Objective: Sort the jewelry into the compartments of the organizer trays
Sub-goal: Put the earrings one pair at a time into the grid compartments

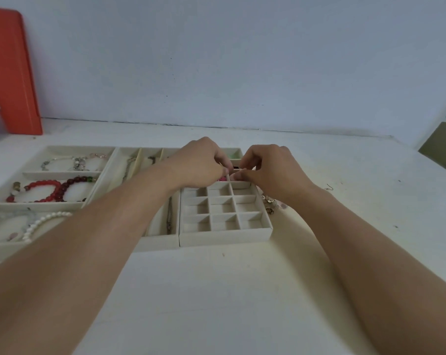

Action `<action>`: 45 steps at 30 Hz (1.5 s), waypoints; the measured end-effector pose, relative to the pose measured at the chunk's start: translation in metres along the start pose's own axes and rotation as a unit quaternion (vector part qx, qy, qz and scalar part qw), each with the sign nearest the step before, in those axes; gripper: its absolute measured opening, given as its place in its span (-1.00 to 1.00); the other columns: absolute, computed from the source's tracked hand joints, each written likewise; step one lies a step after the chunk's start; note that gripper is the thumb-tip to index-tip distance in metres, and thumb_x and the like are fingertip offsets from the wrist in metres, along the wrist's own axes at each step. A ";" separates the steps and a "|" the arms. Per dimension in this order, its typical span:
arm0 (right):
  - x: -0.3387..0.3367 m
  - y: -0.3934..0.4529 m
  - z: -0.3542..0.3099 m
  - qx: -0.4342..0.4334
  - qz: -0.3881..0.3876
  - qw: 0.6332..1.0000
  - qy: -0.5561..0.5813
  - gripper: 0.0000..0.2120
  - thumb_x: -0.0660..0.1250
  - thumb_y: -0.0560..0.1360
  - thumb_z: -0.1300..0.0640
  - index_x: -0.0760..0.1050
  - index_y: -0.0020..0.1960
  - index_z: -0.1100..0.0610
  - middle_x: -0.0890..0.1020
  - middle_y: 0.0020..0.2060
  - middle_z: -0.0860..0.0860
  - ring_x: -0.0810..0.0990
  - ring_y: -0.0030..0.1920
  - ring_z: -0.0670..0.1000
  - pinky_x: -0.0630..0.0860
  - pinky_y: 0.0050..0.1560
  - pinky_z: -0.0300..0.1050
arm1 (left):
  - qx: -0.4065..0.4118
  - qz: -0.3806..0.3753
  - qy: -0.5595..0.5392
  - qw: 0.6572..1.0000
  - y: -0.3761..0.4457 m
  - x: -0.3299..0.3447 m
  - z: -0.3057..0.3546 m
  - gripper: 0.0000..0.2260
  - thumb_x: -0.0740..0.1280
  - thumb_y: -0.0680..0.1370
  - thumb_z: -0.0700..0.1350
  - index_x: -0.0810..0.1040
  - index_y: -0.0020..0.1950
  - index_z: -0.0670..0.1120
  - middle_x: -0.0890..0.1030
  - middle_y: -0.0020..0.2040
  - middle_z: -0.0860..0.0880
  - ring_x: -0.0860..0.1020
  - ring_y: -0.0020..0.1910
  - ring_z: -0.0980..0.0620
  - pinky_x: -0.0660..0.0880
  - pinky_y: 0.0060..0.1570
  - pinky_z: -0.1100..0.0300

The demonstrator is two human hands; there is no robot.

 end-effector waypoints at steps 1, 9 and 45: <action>-0.001 0.000 0.001 0.002 0.001 1.000 -0.004 -0.85 0.59 0.37 0.00 0.64 -0.15 -0.02 0.66 -0.26 -0.15 0.57 -0.25 -0.20 0.41 -0.28 -0.35 | -0.001 -0.004 0.004 1.000 0.000 0.001 0.000 -0.84 0.36 0.58 -0.15 0.72 -0.01 0.07 0.62 -0.25 0.14 0.54 -0.23 0.19 0.38 -0.28 0.32; -0.005 0.003 0.001 0.012 0.005 0.999 -0.052 -0.79 0.58 0.36 -0.12 0.72 -0.13 -0.01 0.59 -0.17 -0.09 0.54 -0.14 -0.09 0.42 -0.20 -0.17 | 0.003 -0.032 0.046 0.998 -0.003 0.007 0.004 -0.76 0.29 0.62 -0.17 0.69 0.12 0.10 0.51 -0.30 0.17 0.44 -0.31 0.23 0.27 -0.39 0.38; -0.008 -0.003 0.001 0.020 -0.058 0.997 -0.056 -0.95 0.49 0.47 -0.06 0.72 -0.10 -0.13 0.67 -0.23 0.03 0.59 -0.29 -0.02 0.58 -0.13 0.02 | 0.017 -0.039 0.083 0.996 -0.004 0.008 0.006 -0.83 0.32 0.61 -0.03 0.68 0.11 0.17 0.63 -0.13 0.10 0.49 -0.42 0.19 0.30 -0.51 0.39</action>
Point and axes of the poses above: each hand's wrist, its own y-axis towards the middle knuckle, its own x-axis out of the palm, z = x × y, the point moved 7 cm from there along y, towards the middle knuckle
